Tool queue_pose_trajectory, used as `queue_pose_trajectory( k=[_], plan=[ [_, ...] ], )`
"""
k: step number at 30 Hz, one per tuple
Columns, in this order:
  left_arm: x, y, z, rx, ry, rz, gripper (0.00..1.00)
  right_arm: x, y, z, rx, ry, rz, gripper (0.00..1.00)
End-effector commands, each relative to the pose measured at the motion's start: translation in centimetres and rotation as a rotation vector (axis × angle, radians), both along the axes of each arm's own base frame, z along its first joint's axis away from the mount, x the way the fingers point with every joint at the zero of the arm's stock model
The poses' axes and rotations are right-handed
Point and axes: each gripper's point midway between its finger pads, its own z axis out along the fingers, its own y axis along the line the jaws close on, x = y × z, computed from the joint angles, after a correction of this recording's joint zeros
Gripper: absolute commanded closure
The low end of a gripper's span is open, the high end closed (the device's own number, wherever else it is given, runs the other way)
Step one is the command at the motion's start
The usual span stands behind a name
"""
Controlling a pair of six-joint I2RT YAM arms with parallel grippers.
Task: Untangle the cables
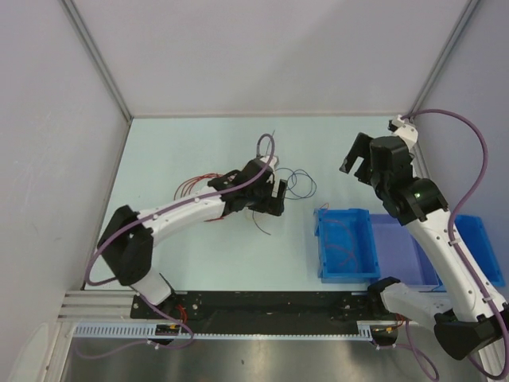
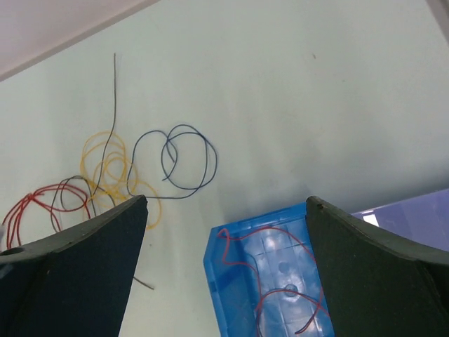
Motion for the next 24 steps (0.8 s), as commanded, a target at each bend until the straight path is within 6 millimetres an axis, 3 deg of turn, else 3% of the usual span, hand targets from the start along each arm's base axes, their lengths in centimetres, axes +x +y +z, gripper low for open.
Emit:
queue_pose_trajectory(
  k=[1,5,8,12,24],
  plan=[
    [2.2,-2.8,0.7,0.008,-0.051,-0.056,0.11,0.5,2.2,1.6,0.038,-0.064,0.092,0.01],
    [3.4,-5.3,-2.0,0.04,-0.017,-0.108,0.15,0.3,2.1,1.4,0.049,-0.075,0.089,0.0],
    [4.2,-6.6,-2.2,0.036,-0.03,-0.136,0.16,0.2,2.1,1.3,0.047,-0.079,0.092,0.0],
    [5.2,-8.0,-4.2,0.069,-0.03,-0.167,0.18,0.0,2.3,0.9,0.063,-0.082,0.106,0.0],
    [7.7,-10.5,-6.1,0.108,-0.08,-0.186,0.21,0.0,2.5,-0.3,0.074,-0.065,0.119,0.0]
  ],
)
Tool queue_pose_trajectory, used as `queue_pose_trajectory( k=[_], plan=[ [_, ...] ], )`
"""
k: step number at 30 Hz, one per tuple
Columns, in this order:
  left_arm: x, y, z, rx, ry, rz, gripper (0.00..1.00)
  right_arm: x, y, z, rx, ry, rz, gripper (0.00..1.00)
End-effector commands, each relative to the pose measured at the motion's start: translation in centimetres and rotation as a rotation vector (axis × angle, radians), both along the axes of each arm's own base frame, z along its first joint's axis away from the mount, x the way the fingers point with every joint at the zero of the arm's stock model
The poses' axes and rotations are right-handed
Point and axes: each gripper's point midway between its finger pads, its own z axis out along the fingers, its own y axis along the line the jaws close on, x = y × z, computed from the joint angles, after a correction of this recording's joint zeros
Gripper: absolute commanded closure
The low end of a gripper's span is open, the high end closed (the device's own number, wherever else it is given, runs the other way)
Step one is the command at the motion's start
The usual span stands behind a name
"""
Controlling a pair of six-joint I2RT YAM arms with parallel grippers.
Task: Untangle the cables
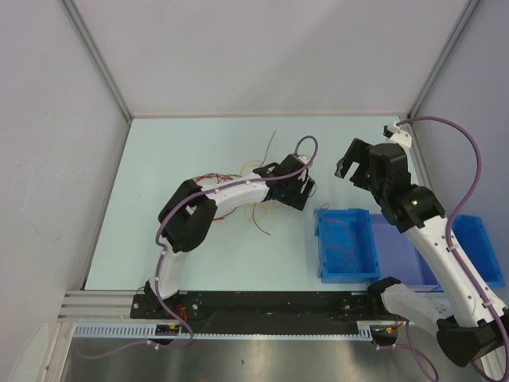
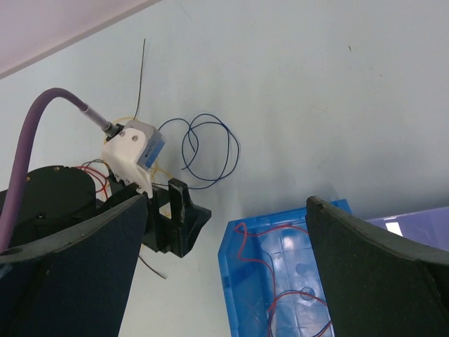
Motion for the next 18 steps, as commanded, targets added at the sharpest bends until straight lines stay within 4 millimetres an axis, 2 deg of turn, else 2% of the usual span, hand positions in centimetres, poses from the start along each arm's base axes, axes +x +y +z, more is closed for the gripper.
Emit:
queue_pose_trajectory(
  k=[1,7,9,18],
  plan=[
    [1.8,-2.0,1.3,-0.022,-0.083,-0.027,0.21,-0.1,0.1,1.1,0.024,-0.051,0.01,0.0],
    [2.4,-2.8,-0.3,-0.005,-0.088,-0.059,0.24,-0.1,0.1,0.4,0.019,-0.04,0.02,0.0],
    [2.5,-2.9,-0.8,-0.006,-0.091,-0.066,0.29,0.0,0.1,0.3,0.019,-0.038,0.027,0.0],
    [3.3,-3.0,-1.2,-0.005,-0.133,-0.062,0.31,0.3,0.1,-0.2,0.021,-0.04,0.04,0.0]
  ],
)
